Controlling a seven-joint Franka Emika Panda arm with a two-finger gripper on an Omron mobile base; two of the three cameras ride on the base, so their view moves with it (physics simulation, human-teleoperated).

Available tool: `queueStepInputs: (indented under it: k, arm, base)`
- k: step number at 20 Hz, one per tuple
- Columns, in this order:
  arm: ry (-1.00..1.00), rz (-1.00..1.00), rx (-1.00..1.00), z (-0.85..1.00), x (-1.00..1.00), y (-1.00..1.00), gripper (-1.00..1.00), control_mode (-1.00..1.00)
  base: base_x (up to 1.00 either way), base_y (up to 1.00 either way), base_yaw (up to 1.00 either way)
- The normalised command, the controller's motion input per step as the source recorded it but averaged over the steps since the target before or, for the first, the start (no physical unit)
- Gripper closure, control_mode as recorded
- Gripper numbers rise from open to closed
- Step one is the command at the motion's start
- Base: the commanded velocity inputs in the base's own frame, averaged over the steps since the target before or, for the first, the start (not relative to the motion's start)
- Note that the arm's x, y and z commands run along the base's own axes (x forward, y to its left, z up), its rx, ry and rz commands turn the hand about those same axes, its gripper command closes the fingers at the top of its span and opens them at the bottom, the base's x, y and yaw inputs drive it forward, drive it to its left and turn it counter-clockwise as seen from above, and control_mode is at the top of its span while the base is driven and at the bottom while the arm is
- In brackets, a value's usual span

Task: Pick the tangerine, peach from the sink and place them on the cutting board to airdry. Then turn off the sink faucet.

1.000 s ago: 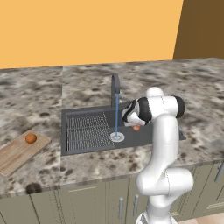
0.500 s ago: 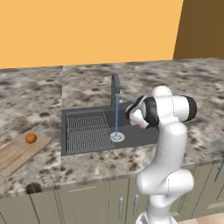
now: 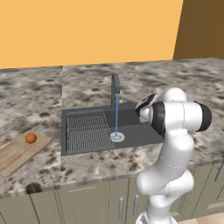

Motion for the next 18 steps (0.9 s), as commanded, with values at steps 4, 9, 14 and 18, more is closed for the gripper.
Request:
queueStepInputs:
  k: [4,9,14,18]
  arm:
    - [0.17,0.03,0.01,1.0,0.0,-0.01,1.0,-1.0]
    - [0.09,0.04,0.0,0.95,-0.08,0.0,1.0,-1.0]
    - [-0.07,0.01,0.0,0.43,-0.66,-0.03,1.0,-1.0]
    - [-0.17,0.04,0.0,0.02,-0.7,0.0,1.0,-1.0]
  base:
    - [0.0,0.0,0.0]
    - [0.0,0.0,0.0]
    - [0.0,0.0,0.0]
    - [0.0,0.0,0.0]
